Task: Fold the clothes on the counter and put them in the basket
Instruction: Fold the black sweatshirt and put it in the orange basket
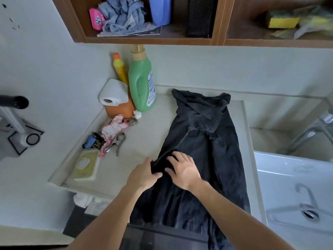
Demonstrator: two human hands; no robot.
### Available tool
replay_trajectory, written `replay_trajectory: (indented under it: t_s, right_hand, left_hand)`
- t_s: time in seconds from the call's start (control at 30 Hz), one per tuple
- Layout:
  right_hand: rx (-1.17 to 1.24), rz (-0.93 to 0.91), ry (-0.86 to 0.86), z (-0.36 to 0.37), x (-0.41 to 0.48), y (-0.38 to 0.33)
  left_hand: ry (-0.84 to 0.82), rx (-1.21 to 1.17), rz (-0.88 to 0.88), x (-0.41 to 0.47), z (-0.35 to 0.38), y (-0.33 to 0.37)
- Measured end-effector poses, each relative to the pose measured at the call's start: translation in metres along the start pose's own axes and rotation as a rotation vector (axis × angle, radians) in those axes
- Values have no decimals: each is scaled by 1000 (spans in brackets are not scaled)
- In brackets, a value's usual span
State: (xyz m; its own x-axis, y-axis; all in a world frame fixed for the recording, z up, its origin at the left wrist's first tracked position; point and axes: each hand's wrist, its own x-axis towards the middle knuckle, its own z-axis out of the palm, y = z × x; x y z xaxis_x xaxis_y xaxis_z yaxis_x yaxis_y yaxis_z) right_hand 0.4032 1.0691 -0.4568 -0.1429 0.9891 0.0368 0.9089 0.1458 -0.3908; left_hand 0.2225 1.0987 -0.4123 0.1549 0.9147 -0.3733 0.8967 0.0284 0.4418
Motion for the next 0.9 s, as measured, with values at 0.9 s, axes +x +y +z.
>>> replay_trajectory:
  t_s: [0.9]
  right_hand:
    - [935,592,142,3,-79,-93]
  left_hand:
    - [184,-27,410,-153,12,-42]
